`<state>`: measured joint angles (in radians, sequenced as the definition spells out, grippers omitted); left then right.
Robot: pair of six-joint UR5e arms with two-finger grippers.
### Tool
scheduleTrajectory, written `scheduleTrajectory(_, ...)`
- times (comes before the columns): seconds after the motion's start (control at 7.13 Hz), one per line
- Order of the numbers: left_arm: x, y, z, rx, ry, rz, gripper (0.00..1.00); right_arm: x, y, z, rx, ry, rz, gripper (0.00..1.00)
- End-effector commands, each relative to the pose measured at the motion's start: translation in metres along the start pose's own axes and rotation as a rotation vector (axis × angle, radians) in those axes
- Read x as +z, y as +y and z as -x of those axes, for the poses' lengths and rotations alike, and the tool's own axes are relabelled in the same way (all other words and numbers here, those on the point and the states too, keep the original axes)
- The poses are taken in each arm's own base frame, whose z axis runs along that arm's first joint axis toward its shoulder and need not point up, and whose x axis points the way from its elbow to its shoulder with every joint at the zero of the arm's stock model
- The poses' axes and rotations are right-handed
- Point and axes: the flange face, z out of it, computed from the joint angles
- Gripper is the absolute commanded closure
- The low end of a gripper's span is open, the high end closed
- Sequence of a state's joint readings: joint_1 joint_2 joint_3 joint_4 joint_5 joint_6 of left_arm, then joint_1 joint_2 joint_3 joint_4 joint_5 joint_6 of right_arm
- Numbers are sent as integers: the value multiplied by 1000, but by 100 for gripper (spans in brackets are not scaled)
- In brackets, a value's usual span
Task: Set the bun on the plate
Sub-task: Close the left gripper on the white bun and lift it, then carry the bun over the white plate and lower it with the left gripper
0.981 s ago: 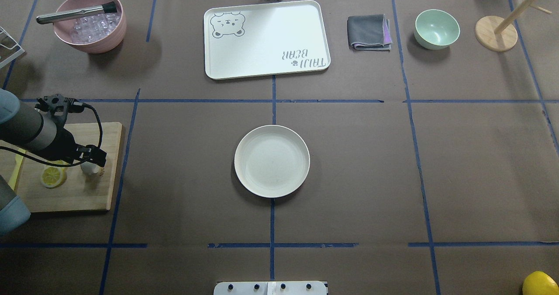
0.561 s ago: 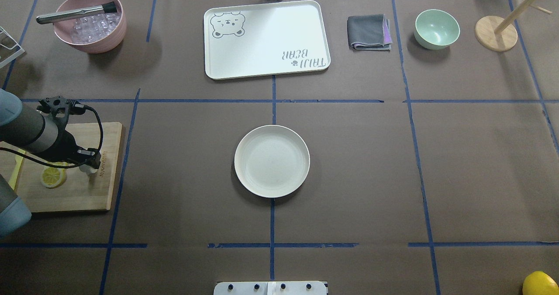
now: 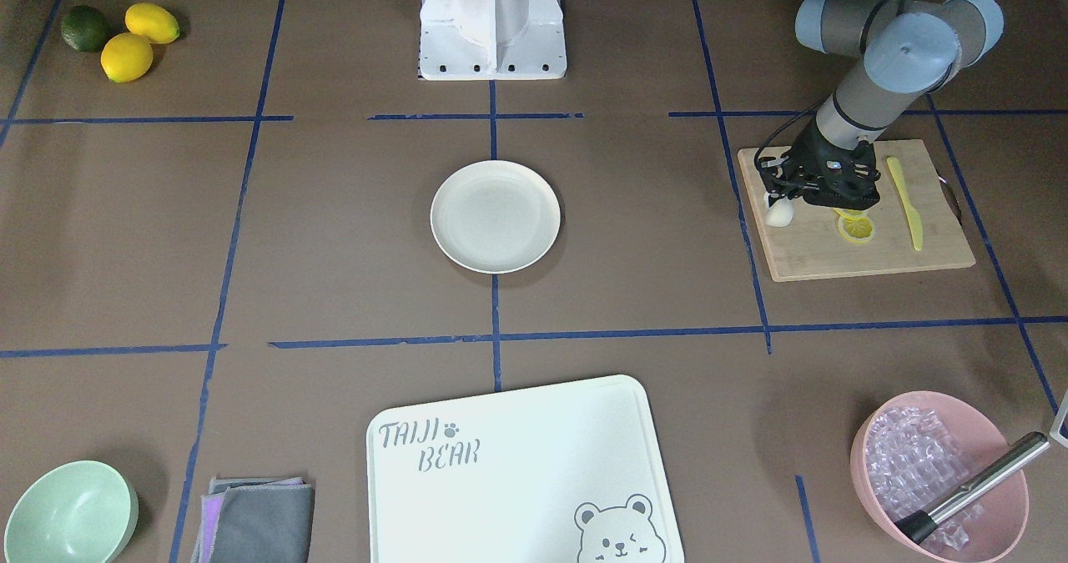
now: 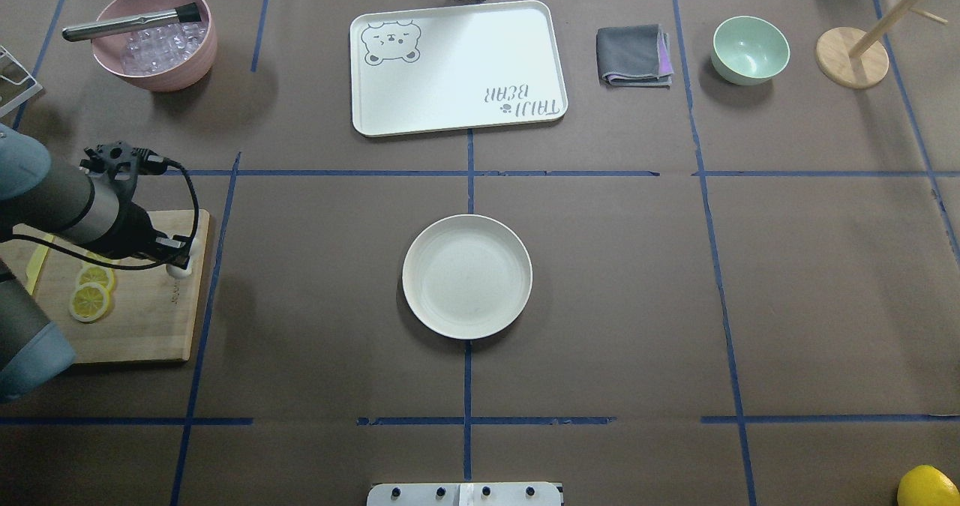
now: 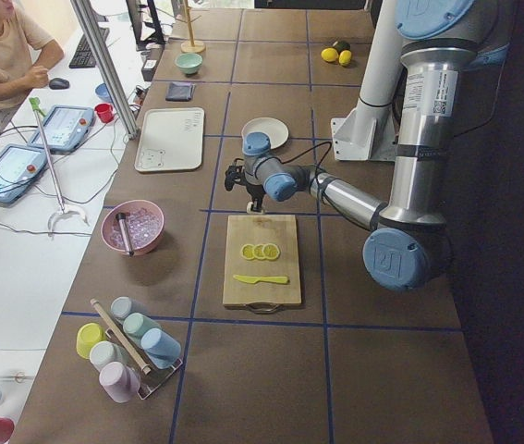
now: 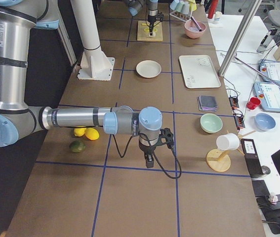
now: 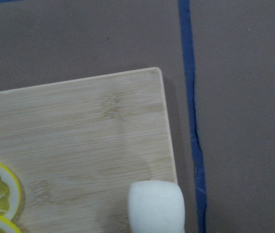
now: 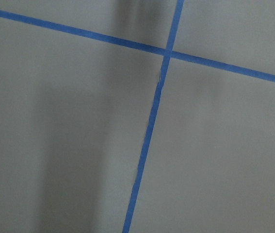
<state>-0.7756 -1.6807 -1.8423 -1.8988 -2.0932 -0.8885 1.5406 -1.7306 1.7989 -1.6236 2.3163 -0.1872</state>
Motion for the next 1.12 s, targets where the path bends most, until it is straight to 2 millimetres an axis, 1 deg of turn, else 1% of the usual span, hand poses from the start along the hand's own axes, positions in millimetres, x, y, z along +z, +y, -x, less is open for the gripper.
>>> scheduleTrajectory(0.0,-38,-55,-100,-57,-57,-41,88,-1,0,0,-1,1,-3,1)
scheduleTrajectory(0.14,-42,-50,-171,-90,-48,-2,87,-1,0,1,-2,0,-2,1)
scheduleTrajectory(0.42,-27,-27,-270,-158,-19,-21,87,0,0,0,-1,0,-1,1)
scheduleTrajectory(0.56,-15,-23,-314,-183,-21,-31,86,0,0,0,0,0,0,1)
scheduleTrajectory(0.7,6,-19,-354,-180,-36,-31,85,-1,0,1,2,0,-2,1)
scheduleTrajectory(0.84,25,-21,-392,-204,-55,-21,82,-1,-1,1,4,1,-3,1)
scheduleTrajectory(0.98,38,-11,-412,-201,-64,0,76,-1,-1,1,6,1,-3,1)
